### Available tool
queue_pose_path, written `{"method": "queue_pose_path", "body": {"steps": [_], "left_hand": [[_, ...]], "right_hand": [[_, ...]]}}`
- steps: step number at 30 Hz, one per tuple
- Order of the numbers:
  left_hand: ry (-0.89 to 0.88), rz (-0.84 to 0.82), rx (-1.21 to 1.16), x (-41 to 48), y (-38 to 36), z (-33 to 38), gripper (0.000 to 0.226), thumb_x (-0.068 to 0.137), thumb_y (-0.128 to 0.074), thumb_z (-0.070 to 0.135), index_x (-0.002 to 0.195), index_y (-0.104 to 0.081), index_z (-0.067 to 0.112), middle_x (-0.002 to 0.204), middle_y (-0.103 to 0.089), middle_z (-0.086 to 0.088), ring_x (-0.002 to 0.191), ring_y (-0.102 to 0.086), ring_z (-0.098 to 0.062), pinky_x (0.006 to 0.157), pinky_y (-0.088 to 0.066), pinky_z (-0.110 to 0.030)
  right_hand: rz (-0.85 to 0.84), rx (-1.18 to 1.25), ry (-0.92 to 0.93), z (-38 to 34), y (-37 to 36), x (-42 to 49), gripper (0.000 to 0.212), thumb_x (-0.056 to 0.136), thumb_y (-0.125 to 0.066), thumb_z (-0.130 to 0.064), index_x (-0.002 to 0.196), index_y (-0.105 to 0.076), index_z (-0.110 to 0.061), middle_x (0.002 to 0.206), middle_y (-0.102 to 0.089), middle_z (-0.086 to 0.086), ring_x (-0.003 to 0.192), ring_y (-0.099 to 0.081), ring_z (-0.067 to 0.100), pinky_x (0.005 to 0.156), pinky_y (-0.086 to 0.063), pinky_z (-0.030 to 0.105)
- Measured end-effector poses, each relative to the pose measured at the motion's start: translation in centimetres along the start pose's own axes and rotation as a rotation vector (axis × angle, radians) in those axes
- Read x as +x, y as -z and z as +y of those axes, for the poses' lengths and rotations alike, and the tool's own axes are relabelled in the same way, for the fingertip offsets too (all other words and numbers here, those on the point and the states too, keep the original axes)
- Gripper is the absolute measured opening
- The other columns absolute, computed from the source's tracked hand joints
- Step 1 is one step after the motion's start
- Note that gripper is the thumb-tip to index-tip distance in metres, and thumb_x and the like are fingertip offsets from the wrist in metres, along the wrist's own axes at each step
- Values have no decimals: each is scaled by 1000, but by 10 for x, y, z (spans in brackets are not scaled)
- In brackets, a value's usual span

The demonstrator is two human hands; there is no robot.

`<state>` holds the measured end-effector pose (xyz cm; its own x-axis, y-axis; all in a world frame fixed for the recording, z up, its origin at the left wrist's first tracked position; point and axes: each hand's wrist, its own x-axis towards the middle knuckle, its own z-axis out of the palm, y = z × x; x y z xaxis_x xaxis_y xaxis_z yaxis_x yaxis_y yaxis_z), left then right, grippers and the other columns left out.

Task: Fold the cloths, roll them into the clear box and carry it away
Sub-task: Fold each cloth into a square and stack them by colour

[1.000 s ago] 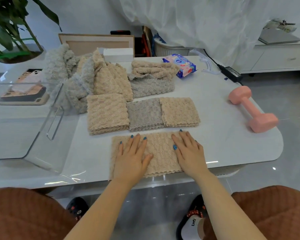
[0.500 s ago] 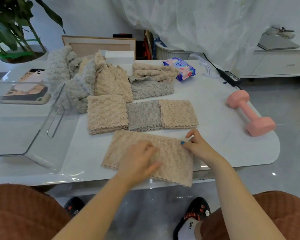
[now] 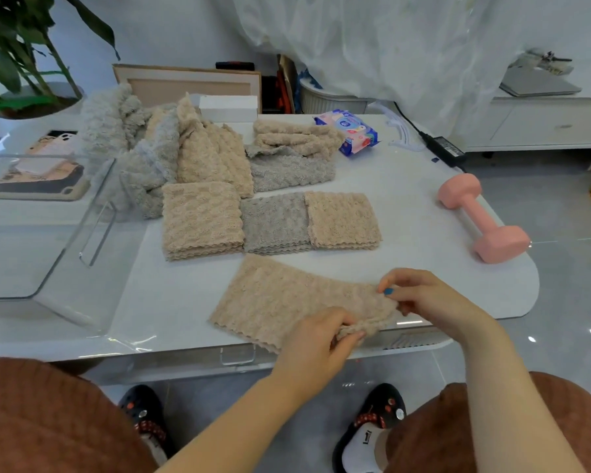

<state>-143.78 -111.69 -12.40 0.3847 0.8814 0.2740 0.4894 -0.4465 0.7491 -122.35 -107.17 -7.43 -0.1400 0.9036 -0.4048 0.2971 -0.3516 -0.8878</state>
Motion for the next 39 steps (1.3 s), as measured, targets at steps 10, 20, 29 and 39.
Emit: {"method": "queue_pose_path", "body": {"steps": [10, 20, 29, 39], "left_hand": [[598, 197, -659, -21, 63, 5, 11, 87, -65, 9, 87, -66, 20, 72, -71, 4, 66, -68, -14, 58, -55, -26], [720, 151, 157, -17, 106, -81, 19, 84, -68, 34, 80, -60, 17, 84, -55, 0, 75, -54, -14, 61, -38, -20], [824, -167, 121, 0, 115, -76, 24, 87, -64, 33, 102, -54, 18, 78, -56, 6, 74, -52, -9, 58, -37, -20], [88, 225, 244, 50, 154, -24, 10, 90, -59, 12, 99, -62, 15, 94, -59, 3, 89, -52, -14, 79, -44, -30]], "right_hand": [[-47, -407, 218, -52, -40, 15, 9, 80, -66, -1, 83, -66, -9, 85, -58, 1, 76, -50, 9, 72, -38, 25], [-123, -629, 106, -58, -136, 106, 10, 95, -43, -10, 95, -48, -19, 87, -51, 2, 70, -46, 18, 60, -36, 31], [-264, -754, 91, -56, -128, 102, 13, 92, -50, -8, 102, -55, -15, 102, -41, 0, 77, -46, 10, 65, -40, 24], [96, -563, 502, -120, -64, 40, 24, 79, -63, 2, 87, -69, -20, 81, -63, -11, 68, -48, 3, 63, -37, 12]]}}
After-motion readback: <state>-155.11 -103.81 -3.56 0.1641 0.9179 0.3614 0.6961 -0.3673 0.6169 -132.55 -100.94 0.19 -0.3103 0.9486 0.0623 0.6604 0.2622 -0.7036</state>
